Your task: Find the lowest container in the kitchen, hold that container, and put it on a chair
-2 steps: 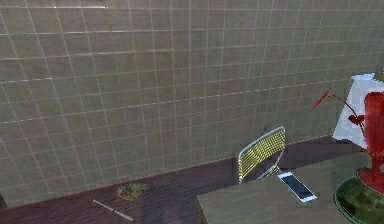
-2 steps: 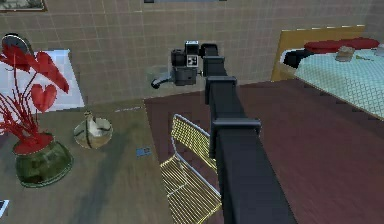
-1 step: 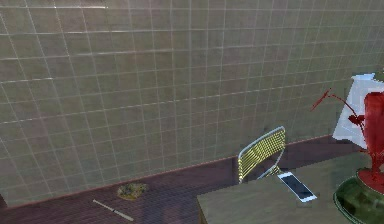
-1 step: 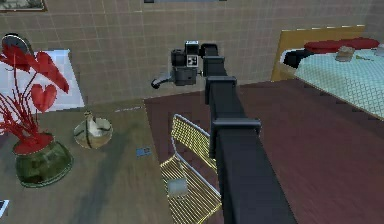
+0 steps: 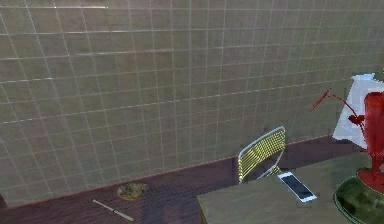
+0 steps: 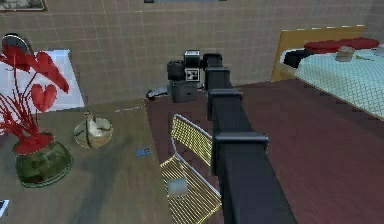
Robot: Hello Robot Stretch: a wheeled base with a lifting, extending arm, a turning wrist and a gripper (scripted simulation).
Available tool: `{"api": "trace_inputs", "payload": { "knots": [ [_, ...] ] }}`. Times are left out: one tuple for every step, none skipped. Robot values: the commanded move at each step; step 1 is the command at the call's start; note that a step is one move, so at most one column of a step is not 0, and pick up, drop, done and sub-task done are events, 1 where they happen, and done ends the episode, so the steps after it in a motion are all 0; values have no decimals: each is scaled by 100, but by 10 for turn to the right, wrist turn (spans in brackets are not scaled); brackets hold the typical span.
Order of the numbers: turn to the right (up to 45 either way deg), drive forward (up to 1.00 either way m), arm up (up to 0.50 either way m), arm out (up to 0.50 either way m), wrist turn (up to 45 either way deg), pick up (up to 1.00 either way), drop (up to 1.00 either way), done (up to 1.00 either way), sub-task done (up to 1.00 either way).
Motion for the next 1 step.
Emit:
{"api": "trace_inputs", "payload": {
  "knots": [
    [0, 0, 0, 0, 0, 0, 0, 100, 0]
  ]
}}
